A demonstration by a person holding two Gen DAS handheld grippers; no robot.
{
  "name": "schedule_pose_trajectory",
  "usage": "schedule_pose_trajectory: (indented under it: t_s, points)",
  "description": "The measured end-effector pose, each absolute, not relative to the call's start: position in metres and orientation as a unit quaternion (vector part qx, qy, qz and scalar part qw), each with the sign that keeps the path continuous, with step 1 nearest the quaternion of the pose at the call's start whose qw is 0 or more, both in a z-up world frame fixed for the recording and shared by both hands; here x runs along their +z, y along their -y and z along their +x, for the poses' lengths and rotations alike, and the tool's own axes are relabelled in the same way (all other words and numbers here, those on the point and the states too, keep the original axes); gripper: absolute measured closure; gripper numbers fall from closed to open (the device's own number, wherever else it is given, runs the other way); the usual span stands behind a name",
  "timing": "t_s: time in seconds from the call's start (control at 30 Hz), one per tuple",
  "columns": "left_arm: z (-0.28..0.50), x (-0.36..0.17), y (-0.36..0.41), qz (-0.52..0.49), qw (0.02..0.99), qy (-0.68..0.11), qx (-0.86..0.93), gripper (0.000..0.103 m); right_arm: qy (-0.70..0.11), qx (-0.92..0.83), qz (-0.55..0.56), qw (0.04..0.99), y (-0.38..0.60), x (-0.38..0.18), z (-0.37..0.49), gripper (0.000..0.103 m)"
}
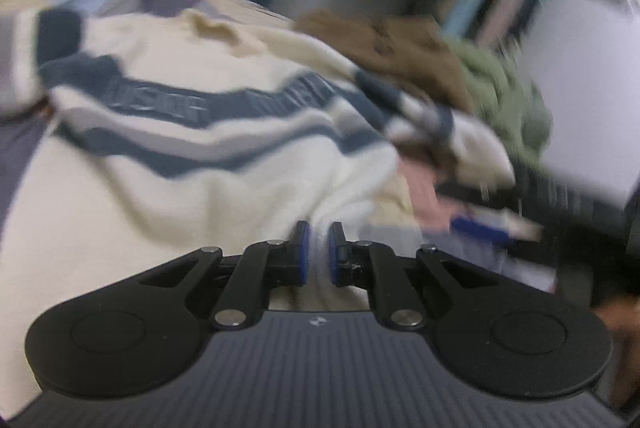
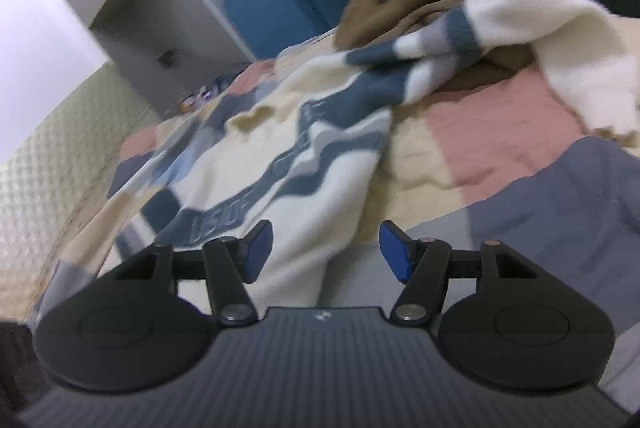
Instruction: Fold large clothes
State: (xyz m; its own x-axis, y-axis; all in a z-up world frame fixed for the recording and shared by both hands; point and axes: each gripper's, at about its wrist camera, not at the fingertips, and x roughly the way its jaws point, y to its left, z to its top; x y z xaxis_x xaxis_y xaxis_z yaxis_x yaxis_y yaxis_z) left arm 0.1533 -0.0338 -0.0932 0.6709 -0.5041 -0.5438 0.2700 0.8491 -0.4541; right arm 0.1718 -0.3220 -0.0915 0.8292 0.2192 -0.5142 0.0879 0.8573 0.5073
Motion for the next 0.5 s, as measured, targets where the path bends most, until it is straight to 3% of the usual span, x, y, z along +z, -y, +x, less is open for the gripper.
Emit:
schedule_pose_trajectory:
  t_s: [0.2,0.5]
  points:
    - [0.174,-0.09,-0.039,-0.287,0.887,-0.331,-0.146,0.092,-0.328,0.095,0.312,0.887,0.313,-0.11,0.184,0.04]
    - [0.191,-0.109,-0.07,-0.349,0.867,-0.345,-0.089,0.092,-0.386,0.199,0.403,0.806,0.282,-0.151,0.209,0.041]
